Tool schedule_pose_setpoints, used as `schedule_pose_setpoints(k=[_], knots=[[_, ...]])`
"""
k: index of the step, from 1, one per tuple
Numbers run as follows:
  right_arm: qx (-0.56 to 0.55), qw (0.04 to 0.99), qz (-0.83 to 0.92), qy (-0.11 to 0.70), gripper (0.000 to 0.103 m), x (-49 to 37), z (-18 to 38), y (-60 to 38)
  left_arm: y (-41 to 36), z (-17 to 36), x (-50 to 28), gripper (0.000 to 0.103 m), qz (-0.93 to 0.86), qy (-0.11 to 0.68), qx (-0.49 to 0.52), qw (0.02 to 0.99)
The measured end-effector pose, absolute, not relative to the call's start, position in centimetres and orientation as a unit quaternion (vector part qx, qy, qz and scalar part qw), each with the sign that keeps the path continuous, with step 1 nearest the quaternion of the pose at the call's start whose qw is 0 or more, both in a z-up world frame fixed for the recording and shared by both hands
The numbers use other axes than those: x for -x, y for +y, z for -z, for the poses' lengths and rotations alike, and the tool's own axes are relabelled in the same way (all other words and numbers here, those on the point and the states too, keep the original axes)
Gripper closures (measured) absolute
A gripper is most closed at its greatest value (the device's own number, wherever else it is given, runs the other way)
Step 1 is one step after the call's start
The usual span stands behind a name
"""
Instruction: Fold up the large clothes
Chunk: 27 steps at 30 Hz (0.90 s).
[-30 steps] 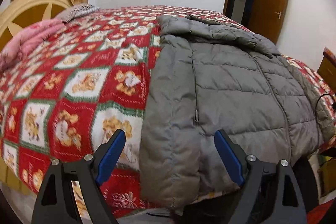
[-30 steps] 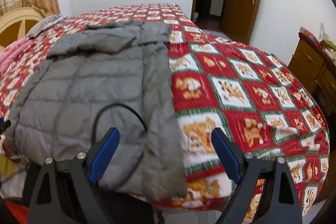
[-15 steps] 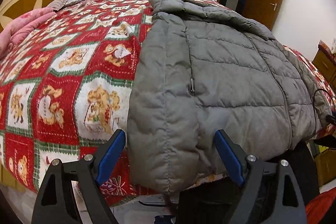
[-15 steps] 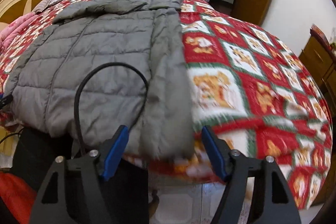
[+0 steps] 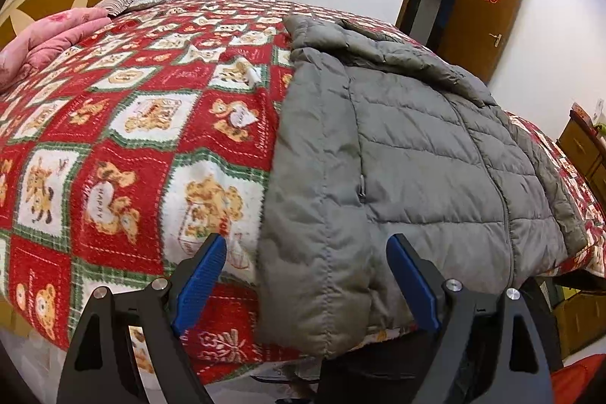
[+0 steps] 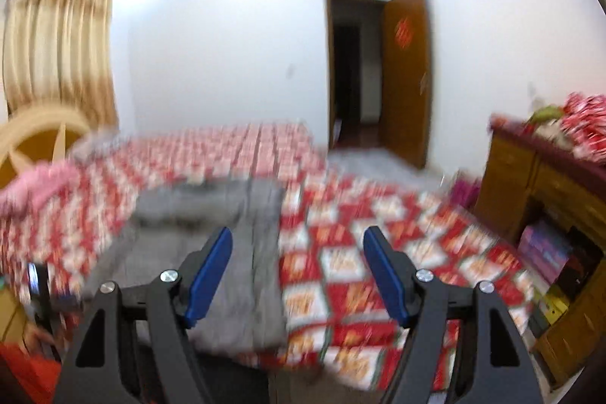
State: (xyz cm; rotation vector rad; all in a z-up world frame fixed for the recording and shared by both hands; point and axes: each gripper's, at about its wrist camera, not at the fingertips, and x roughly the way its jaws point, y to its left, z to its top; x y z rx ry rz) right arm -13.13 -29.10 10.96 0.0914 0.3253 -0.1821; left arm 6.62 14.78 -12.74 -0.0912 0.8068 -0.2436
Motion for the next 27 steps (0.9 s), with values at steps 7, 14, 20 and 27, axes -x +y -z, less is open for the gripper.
schedule_pose_setpoints(k=[7, 14, 20, 27], knots=[[-0.077, 0.974, 0.035, 0.210, 0.018, 9.0, -8.8, -30.1, 14.9, 12.7, -6.9, 0.016, 0.121, 0.388, 0.060, 0.912], [-0.047, 0.918, 0.022, 0.393, 0.029, -1.8, 6.8, -28.4, 12.9, 14.6, -7.1, 0.016, 0.129, 0.417, 0.017, 0.900], [0.010, 0.900, 0.005, 0.436, 0.033, -3.8, 11.8, -26.3, 12.5, 15.5, -7.6, 0.018, 0.144, 0.433, 0.026, 0.890], [0.025, 0.873, -0.024, 0.487, 0.060, -4.6, 14.3, -25.0, 13.0, 15.6, -7.9, 0.060, 0.183, 0.443, 0.069, 0.875]])
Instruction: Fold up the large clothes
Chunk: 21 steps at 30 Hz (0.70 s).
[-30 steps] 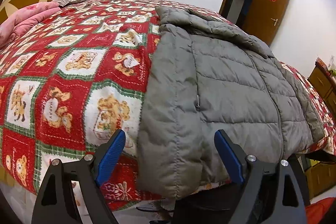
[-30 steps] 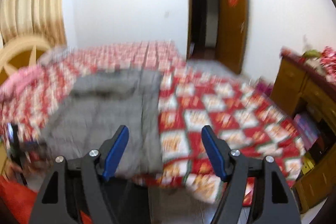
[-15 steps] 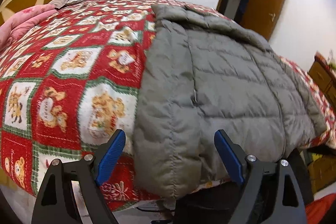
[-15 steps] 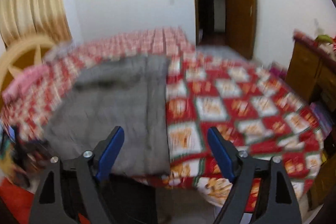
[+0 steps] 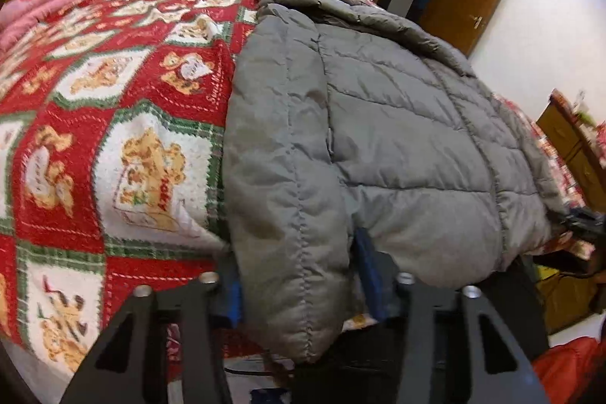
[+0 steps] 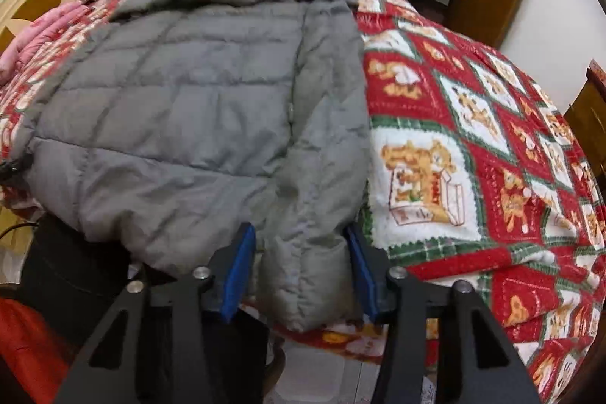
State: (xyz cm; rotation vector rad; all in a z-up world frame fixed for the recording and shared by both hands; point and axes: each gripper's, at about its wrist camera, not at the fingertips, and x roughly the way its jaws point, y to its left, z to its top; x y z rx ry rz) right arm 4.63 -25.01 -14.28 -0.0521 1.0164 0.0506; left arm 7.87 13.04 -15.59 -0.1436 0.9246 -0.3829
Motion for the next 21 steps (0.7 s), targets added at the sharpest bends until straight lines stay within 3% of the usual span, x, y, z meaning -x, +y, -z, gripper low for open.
schedule_pose_setpoints(k=[3, 6, 21], knots=[[-0.036, 0.872, -0.039, 0.486, 0.084, -5.0, 14.7, -26.1, 12.6, 15.3, -7.8, 0.077, 0.193, 0.437, 0.069, 0.876], [-0.086, 0.876, -0.049, 0.471, 0.089, -4.0, 13.9, -26.9, 12.2, 14.1, -7.3, 0.087, 0.208, 0.420, 0.065, 0.881], [-0.248, 0.904, -0.116, 0.329, 0.091, 4.7, 2.8, -33.0, 15.2, 0.6, -3.1, 0.089, 0.386, 0.255, 0.175, 0.869]])
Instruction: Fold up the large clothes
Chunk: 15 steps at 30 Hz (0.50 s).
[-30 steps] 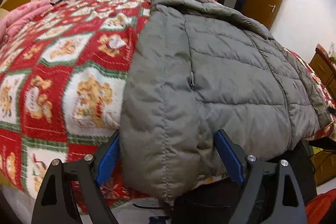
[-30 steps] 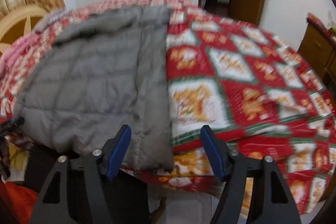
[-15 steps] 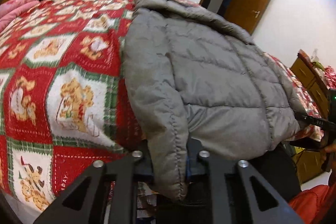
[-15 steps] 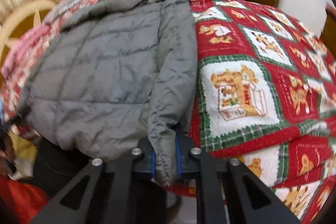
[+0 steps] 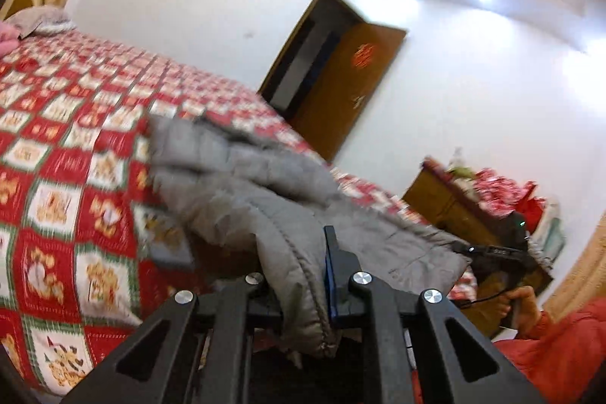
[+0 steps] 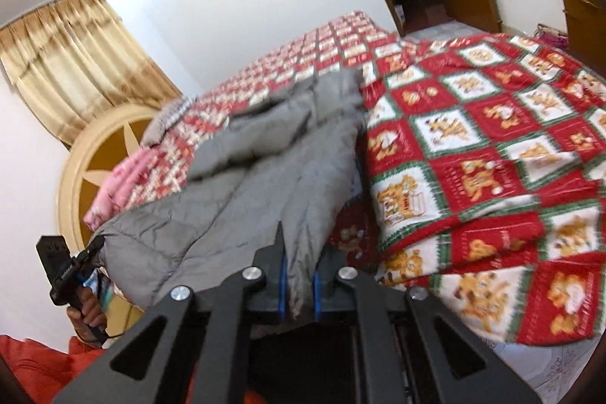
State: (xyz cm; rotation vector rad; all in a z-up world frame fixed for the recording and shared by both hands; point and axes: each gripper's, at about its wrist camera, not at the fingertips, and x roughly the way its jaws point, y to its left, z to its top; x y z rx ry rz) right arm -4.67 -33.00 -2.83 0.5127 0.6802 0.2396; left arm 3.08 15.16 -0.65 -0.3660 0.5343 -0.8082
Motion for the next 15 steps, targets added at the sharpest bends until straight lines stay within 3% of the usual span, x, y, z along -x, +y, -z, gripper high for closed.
schedule_pose_setpoints(k=[8, 15], knots=[[-0.280, 0.916, -0.149, 0.246, 0.091, 3.9, -3.0, -33.8, 16.2, -4.3, -4.8, 0.089, 0.381, 0.222, 0.219, 0.870], [-0.250, 0.931, -0.164, 0.209, 0.091, -7.9, -8.1, -33.0, 15.1, -6.2, -14.7, 0.089, 0.314, 0.261, 0.258, 0.876]])
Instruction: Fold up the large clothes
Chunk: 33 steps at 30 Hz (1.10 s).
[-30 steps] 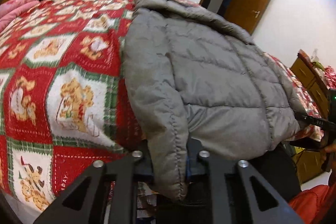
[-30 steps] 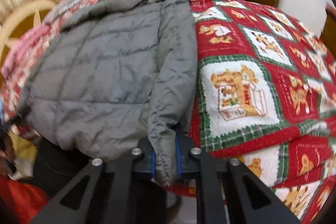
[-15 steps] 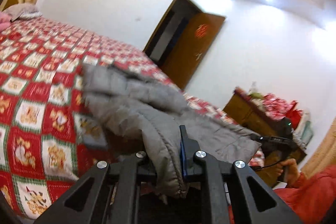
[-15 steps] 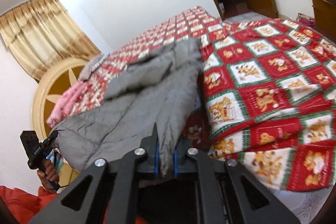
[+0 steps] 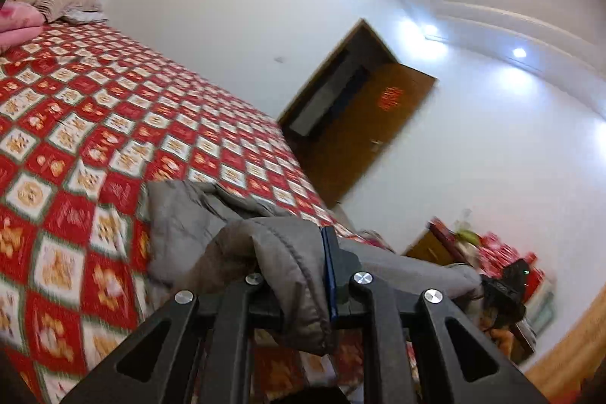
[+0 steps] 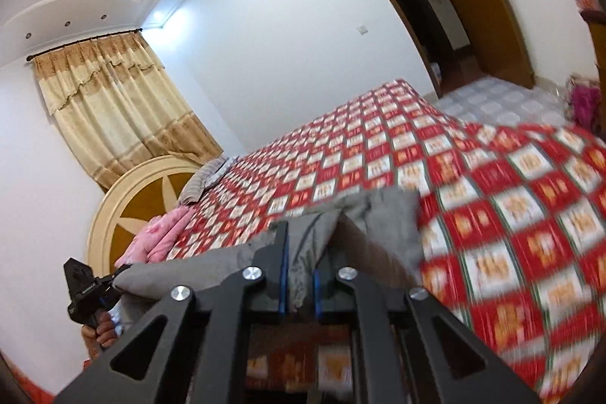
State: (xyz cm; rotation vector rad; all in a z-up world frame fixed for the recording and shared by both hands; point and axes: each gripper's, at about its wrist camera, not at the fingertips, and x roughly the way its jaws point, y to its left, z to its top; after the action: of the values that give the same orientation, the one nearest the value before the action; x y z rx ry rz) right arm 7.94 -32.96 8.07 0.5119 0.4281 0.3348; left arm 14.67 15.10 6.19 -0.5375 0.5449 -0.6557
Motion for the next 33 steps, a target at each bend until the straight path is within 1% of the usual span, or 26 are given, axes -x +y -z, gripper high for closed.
schedule_pose_setpoints(k=[5, 7, 10, 12, 14, 15, 19, 21, 24, 25, 26, 27, 28, 29, 30, 31, 32, 33], knots=[[-0.248, 0.933, -0.133, 0.225, 0.091, -21.3, -8.7, -33.0, 12.4, -6.6, -23.7, 0.089, 0.245, 0.293, 0.231, 0.895], [-0.250, 0.932, -0.117, 0.234, 0.091, -25.5, -7.5, -33.3, 11.5, -5.8, -27.3, 0.089, 0.220, 0.308, 0.229, 0.897], [-0.262, 0.925, -0.089, 0.260, 0.091, -32.8, -4.1, -33.2, 9.9, -3.4, -33.2, 0.089, 0.174, 0.344, 0.223, 0.895], [-0.269, 0.919, -0.071, 0.281, 0.091, -35.5, -1.2, -33.0, 8.7, -0.4, -37.1, 0.088, 0.141, 0.378, 0.209, 0.891], [-0.269, 0.913, -0.048, 0.304, 0.089, -38.5, 2.0, -32.6, 8.1, 2.2, -39.1, 0.087, 0.115, 0.412, 0.210, 0.879], [-0.269, 0.910, -0.039, 0.315, 0.086, -39.5, 3.4, -32.2, 8.0, 3.7, -40.1, 0.087, 0.106, 0.430, 0.217, 0.870], [-0.238, 0.906, 0.013, 0.348, 0.083, -41.9, 7.8, -31.3, 8.6, 8.7, -42.2, 0.085, 0.096, 0.477, 0.248, 0.838], [-0.225, 0.904, 0.032, 0.362, 0.078, -42.7, 9.6, -31.1, 8.8, 9.6, -42.7, 0.084, 0.113, 0.484, 0.265, 0.826], [-0.240, 0.897, 0.034, 0.369, 0.077, -43.1, 11.9, -31.8, 10.8, 10.1, -43.7, 0.079, 0.160, 0.499, 0.324, 0.787], [-0.251, 0.895, 0.031, 0.367, 0.076, -43.1, 12.2, -32.1, 12.3, 10.0, -44.1, 0.073, 0.181, 0.498, 0.361, 0.767], [-0.262, 0.893, 0.025, 0.366, 0.075, -42.9, 12.3, -32.5, 13.2, 9.5, -44.4, 0.063, 0.190, 0.493, 0.381, 0.759], [-0.268, 0.891, 0.019, 0.366, 0.072, -42.9, 12.4, -32.8, 14.3, 8.5, -44.4, 0.057, 0.197, 0.479, 0.399, 0.757], [-0.277, 0.889, 0.009, 0.364, 0.070, -42.6, 12.2, -33.1, 15.3, 7.5, -44.3, 0.041, 0.200, 0.463, 0.406, 0.762], [-0.288, 0.887, -0.001, 0.361, 0.065, -42.2, 11.8, -33.3, 16.3, 6.0, -44.0, 0.018, 0.189, 0.445, 0.400, 0.779], [-0.295, 0.886, -0.006, 0.358, 0.055, -41.8, 11.4, -33.6, 17.0, 4.4, -43.4, 0.010, 0.162, 0.426, 0.385, 0.803], [-0.303, 0.886, -0.009, 0.351, 0.047, -41.2, 10.6, -34.0, 17.7, 3.0, -42.9, 0.005, 0.139, 0.407, 0.370, 0.824], [-0.310, 0.890, -0.009, 0.336, 0.028, -40.2, 9.6, -34.5, 18.1, 1.5, -42.2, 0.005, 0.125, 0.393, 0.352, 0.840], [-0.312, 0.895, -0.004, 0.318, 0.014, -39.2, 8.5, -34.8, 18.2, 0.3, -41.6, 0.005, 0.115, 0.388, 0.331, 0.852]])
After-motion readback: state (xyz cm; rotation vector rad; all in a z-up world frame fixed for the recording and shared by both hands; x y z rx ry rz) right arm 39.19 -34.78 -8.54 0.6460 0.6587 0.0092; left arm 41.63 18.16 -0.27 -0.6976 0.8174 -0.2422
